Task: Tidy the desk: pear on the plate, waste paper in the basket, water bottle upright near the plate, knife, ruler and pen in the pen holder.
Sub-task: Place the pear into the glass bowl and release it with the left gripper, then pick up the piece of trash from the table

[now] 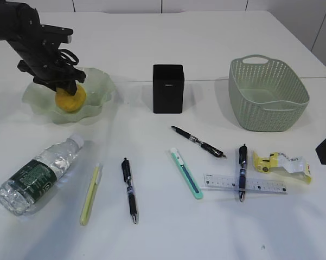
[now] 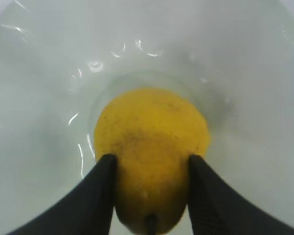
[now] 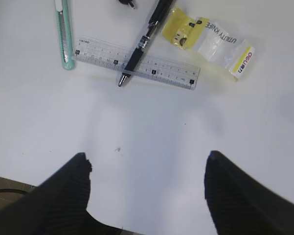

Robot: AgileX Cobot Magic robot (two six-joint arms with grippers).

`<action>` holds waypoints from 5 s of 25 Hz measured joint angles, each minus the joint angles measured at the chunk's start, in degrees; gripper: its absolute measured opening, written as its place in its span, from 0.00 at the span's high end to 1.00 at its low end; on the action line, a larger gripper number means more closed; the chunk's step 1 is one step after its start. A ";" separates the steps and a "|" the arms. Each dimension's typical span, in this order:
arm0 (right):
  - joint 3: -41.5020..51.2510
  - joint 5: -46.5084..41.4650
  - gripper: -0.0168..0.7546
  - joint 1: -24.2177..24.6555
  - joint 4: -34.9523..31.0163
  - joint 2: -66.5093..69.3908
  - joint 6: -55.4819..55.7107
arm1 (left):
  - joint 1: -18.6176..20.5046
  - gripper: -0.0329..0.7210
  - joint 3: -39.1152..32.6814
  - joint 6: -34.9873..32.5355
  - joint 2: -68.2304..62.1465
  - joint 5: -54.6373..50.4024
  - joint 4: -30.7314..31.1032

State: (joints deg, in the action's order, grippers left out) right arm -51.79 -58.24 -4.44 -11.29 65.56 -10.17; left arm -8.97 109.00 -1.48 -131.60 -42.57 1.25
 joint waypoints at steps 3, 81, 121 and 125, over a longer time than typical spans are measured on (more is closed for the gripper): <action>0.00 0.00 0.28 0.00 0.00 0.00 0.00 | 0.00 0.53 0.00 0.00 -0.23 -0.22 0.00; -19.38 -6.01 0.28 -6.10 16.10 25.26 -5.16 | 11.84 0.34 -49.16 0.00 55.26 -13.87 -6.96; -24.57 4.98 0.28 -4.08 20.63 50.34 -32.56 | 11.71 0.34 -50.09 0.00 55.39 -10.71 -7.36; -24.57 6.12 0.28 -4.08 20.63 51.57 -32.70 | 11.71 0.34 -50.09 0.00 55.39 -10.58 -7.36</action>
State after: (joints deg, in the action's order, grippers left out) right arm -76.36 -52.12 -8.52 9.33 117.14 -42.87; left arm 2.74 58.91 -1.48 -76.21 -53.15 -6.12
